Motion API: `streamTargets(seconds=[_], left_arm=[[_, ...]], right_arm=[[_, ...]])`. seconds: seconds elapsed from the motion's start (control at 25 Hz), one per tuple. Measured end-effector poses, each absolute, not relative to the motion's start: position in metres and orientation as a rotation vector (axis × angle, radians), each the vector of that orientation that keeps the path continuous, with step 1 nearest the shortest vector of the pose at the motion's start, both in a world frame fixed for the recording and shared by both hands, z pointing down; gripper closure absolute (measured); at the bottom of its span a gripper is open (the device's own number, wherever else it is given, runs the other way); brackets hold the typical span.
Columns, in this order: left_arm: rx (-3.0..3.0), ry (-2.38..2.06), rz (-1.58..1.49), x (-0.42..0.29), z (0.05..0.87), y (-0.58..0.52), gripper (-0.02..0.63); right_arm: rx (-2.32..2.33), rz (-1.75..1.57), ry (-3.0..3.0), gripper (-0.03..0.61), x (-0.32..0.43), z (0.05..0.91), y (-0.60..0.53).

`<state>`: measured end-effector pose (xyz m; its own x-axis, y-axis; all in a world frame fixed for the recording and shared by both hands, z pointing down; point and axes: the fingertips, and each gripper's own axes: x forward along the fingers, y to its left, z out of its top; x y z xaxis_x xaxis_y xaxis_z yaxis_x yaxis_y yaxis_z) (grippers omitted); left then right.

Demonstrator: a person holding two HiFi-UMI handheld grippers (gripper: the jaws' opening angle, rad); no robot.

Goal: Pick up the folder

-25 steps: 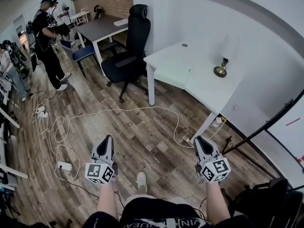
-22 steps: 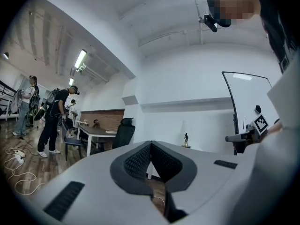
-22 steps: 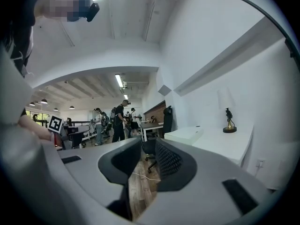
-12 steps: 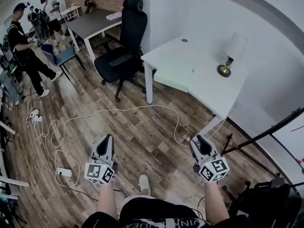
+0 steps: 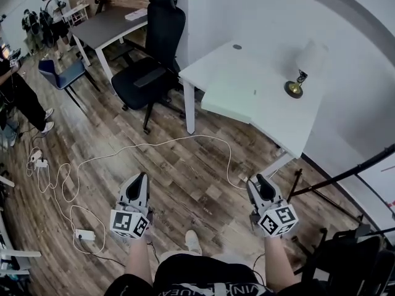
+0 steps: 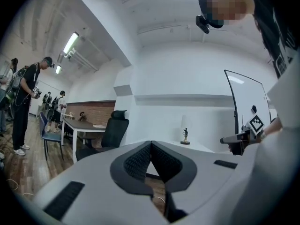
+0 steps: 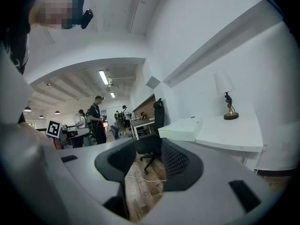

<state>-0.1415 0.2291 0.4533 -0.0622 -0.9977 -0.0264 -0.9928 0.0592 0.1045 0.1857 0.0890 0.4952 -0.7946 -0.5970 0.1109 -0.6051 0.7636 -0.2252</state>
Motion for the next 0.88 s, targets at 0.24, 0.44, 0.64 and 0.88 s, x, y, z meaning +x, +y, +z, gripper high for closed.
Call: streamTargets(seconds=[0.24,0.44,0.64,0.88], left_arm=[[2.154,-2.205,-0.154,-0.171,0.457,0.206,0.600],[2.178,-2.180,-0.166,-0.178,0.459,0.192,0.600],[2.192,-2.146,-0.174,-0.178,0.464,0.182,0.600],[2.185,-2.149,-0.192,-0.188,0.466,0.161,0.600]], right_arm=[[1.042,0.409,-2.906,0.407,0.153,0.500,0.074],[1.048,0.416,-2.899,0.407,0.140,0.501,0.063],[1.052,0.447,-2.891,0.407,0.129,0.507,0.054],[1.037,0.466,-2.906,0.405,0.110,0.511,0.032]])
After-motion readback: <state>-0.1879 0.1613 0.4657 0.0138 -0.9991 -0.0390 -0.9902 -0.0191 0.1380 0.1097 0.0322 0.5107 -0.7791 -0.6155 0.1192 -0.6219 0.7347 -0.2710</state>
